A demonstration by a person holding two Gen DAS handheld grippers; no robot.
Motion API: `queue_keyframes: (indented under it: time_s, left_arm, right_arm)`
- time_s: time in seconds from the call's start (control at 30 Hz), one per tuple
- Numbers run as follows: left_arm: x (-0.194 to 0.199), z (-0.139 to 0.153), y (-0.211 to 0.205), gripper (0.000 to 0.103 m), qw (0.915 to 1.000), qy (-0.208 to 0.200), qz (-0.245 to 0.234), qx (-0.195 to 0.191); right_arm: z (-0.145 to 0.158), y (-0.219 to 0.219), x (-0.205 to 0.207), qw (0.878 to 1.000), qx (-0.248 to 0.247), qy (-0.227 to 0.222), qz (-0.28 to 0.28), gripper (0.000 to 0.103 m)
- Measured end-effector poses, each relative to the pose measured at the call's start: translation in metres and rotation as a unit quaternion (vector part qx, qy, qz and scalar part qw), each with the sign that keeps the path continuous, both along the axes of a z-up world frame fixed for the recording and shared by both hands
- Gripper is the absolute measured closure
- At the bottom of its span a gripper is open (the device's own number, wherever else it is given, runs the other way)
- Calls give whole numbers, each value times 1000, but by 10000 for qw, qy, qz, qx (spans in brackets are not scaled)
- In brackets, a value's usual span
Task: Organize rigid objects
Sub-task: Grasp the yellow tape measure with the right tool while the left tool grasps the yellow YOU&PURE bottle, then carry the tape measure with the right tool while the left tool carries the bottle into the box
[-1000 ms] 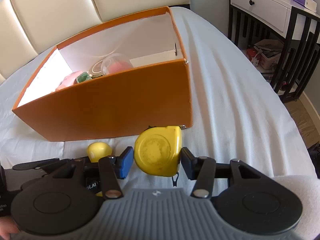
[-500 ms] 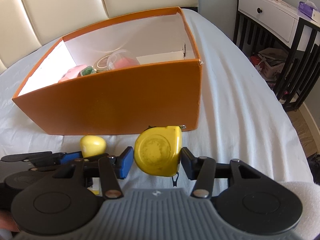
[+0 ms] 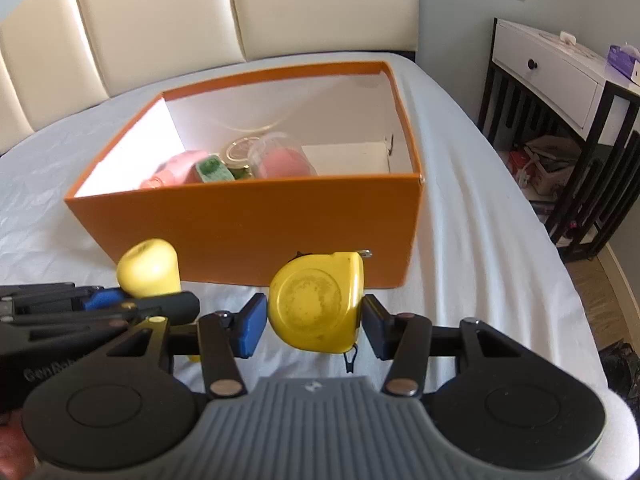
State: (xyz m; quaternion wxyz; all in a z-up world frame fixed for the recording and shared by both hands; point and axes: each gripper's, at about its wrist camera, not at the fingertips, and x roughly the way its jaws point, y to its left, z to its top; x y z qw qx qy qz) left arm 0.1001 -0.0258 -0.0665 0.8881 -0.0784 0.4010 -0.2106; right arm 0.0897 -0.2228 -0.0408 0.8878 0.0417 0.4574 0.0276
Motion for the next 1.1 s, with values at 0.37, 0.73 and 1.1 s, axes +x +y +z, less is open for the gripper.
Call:
queue_keyframes:
  time_s: [0.37,0.73,1.1]
  left_arm:
    - [6,52,3,74,9979,-484,198,-390]
    - [67,84,-1,74,9974,-560,36,-455]
    - [130,47,-13,74,9990,89,-219,-385]
  right_arm:
    - [50,6,2,9958,-70,-721,551,52]
    - [75,8,61,9888,-694,-859,1000,52]
    - [31,10,138,9809,-1157,347,1525,52]
